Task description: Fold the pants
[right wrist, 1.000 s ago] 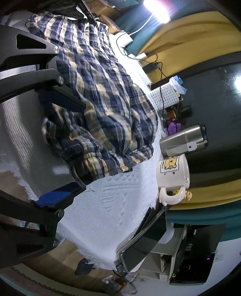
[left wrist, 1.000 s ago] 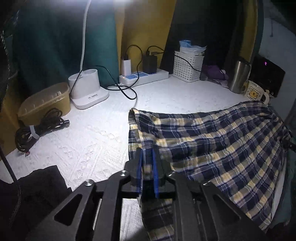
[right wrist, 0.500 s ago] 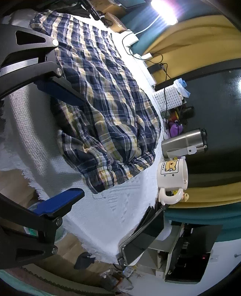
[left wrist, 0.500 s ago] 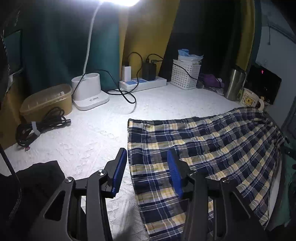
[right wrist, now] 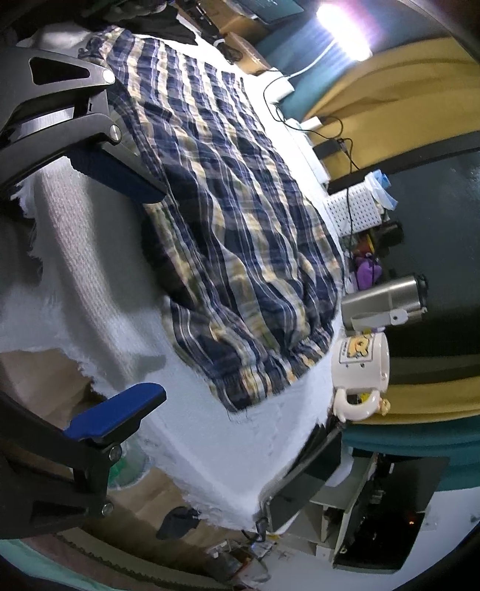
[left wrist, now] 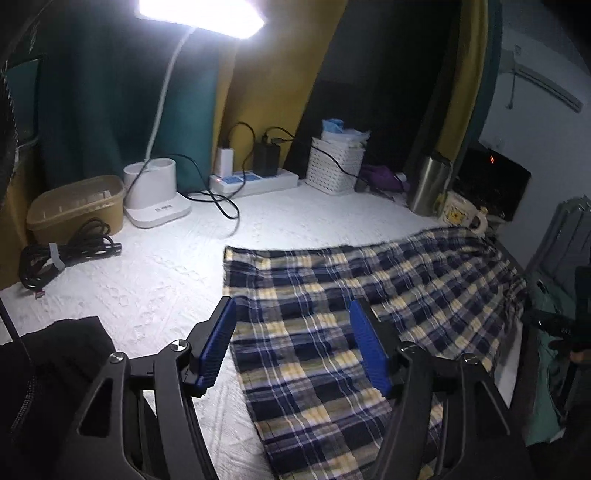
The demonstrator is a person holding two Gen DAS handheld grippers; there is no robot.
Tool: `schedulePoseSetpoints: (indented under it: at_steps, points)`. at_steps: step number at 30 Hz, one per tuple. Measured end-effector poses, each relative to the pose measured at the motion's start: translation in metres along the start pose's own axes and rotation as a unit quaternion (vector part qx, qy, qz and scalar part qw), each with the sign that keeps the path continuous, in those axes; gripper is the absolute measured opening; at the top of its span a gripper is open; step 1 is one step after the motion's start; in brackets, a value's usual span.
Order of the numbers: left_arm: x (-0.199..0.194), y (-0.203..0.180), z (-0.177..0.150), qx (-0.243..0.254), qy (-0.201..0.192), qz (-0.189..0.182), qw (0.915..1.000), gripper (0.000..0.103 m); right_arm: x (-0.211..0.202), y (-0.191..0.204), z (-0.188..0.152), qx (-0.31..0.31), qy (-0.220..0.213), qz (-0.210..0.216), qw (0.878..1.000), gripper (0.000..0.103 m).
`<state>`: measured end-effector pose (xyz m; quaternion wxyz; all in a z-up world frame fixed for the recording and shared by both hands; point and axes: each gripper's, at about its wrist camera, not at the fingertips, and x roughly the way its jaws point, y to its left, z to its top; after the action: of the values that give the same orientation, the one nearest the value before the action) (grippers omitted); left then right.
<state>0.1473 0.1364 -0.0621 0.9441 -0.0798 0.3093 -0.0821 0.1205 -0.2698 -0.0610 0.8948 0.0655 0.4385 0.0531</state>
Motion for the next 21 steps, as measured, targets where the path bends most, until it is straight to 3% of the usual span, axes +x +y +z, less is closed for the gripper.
schedulePoseSetpoints:
  at_steps: [5, 13, 21]
  points:
    - [0.02, -0.006, -0.007, 0.02, 0.054, 0.008, 0.9983, 0.064, 0.016, -0.008, 0.007, 0.024, 0.003, 0.002, 1.0, 0.098]
    - [0.03, -0.006, -0.012, 0.021, 0.076, 0.01, 0.9968, 0.064, 0.034, -0.023, 0.026, 0.073, -0.016, 0.02, 0.997, 0.098]
    - [0.039, -0.004, -0.012, 0.017, 0.093, 0.023, 0.9952, 0.064, 0.058, -0.039, 0.054, 0.131, -0.036, 0.075, 0.988, 0.098]
